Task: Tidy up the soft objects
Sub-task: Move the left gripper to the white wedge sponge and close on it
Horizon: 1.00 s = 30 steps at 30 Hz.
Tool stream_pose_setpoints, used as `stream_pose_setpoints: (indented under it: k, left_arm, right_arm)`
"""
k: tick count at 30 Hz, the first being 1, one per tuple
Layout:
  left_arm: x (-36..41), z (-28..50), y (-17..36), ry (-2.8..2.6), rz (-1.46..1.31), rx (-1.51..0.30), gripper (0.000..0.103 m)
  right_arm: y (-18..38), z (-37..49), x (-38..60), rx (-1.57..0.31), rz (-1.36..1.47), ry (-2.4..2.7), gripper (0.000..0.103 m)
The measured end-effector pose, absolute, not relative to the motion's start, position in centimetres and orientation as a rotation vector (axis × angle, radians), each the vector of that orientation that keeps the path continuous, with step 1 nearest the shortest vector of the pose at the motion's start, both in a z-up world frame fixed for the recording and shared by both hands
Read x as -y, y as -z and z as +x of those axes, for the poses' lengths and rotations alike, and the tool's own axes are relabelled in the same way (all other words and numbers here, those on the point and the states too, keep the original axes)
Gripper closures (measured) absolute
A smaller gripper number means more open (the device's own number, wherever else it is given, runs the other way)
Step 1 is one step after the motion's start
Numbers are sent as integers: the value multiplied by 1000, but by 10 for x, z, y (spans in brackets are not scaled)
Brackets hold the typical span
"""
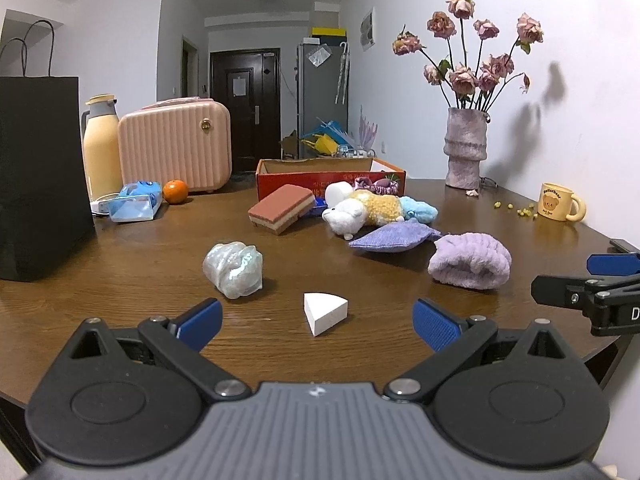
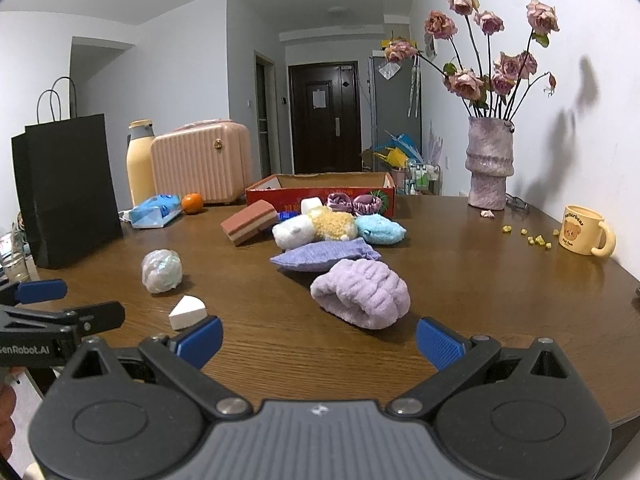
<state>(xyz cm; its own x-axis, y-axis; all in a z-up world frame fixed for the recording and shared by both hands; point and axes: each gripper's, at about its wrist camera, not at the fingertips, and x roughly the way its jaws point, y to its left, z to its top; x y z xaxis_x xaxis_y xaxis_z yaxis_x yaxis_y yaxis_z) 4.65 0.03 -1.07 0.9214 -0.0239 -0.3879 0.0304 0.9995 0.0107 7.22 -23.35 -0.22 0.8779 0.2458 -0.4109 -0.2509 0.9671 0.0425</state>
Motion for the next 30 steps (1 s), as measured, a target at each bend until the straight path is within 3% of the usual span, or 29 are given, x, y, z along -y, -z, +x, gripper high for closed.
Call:
stream_pose_setpoints:
  k: [30]
  left_arm:
    - [4,141,29,58,58,-548,2]
  right_arm:
    - [15,142,230,-466,-63,-215,0]
